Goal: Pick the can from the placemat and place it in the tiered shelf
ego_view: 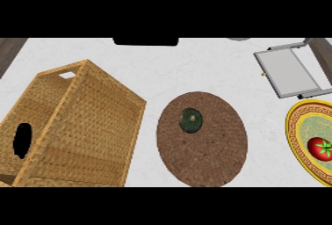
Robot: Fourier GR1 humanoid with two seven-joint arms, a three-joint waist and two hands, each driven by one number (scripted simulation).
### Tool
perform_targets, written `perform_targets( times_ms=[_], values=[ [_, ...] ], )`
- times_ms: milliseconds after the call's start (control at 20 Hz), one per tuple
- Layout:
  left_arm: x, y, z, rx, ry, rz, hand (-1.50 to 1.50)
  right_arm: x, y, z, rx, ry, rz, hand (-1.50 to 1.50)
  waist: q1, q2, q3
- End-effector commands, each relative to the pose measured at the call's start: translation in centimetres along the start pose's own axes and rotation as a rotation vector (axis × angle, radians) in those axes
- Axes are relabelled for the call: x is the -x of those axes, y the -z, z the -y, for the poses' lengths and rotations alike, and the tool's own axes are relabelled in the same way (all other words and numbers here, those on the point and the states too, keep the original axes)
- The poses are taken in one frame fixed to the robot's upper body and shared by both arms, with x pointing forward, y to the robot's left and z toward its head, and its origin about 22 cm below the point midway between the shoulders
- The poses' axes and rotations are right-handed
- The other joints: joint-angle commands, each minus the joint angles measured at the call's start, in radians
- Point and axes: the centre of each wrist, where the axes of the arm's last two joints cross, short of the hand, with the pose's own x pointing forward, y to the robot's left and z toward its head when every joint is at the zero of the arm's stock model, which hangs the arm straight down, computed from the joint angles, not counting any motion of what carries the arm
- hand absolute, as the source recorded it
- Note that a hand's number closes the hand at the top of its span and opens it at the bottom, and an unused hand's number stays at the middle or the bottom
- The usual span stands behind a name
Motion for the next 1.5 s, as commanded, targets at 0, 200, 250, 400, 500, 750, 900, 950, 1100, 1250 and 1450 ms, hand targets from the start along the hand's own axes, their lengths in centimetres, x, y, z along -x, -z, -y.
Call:
perform_targets(
  times_ms=[0,200,250,400,500,750,900,950,1100,1250,1450],
  values=[
    [0.9,-0.6,-0.3,0.033,0.011,0.032,0.00,1.7,1.1,-2.2,0.005,-0.010,-0.123,-1.50,0.006,-0.001,0.000],
    [1.0,-0.3,0.0,0.024,-0.007,0.019,0.00,2.3,1.1,-3.2,-0.001,-0.044,-0.080,-1.50,-0.004,-0.003,0.000],
    [0.2,-0.2,0.2,0.032,0.005,0.015,0.00,2.6,1.6,-3.3,0.004,-0.025,-0.084,-1.50,-0.002,-0.003,0.000],
    [-0.4,0.7,-0.5,0.019,-0.005,0.018,0.00,2.8,1.5,-3.3,0.011,0.073,-0.043,-1.50,-0.012,-0.005,0.000],
    [0.6,0.4,0.0,0.017,0.011,0.022,0.00,2.6,1.5,-2.9,0.014,0.133,-0.076,-1.50,-0.008,-0.003,0.000],
    [0.3,-0.6,0.4,0.008,0.005,0.028,0.00,0.8,0.0,-0.4,-0.015,0.341,-0.120,-1.50,-0.010,-0.011,0.000],
    [0.5,0.1,0.9,0.016,-0.009,0.008,0.00,2.0,1.5,-0.3,-0.020,0.431,-0.125,-1.50,-0.021,-0.011,0.000],
    [0.8,-0.6,-0.2,0.024,-0.022,0.002,0.00,0.5,-0.8,0.3,-0.049,0.445,-0.120,-1.50,-0.017,-0.015,-0.001],
    [1.1,-0.4,-0.2,0.010,-0.002,-0.009,0.00,1.4,0.1,1.7,-0.001,0.538,-0.112,-1.50,-0.033,-0.018,-0.001],
    [1.0,-0.6,-1.5,-0.016,-0.017,-0.005,0.00,0.3,-0.1,6.9,0.054,0.621,-0.071,-1.50,-0.039,-0.025,-0.002],
    [3.5,-2.3,-1.3,-0.028,0.009,-0.032,0.00,1.1,-2.6,9.8,0.072,0.657,-0.066,-1.50,-0.056,-0.033,-0.003]
  ],
)
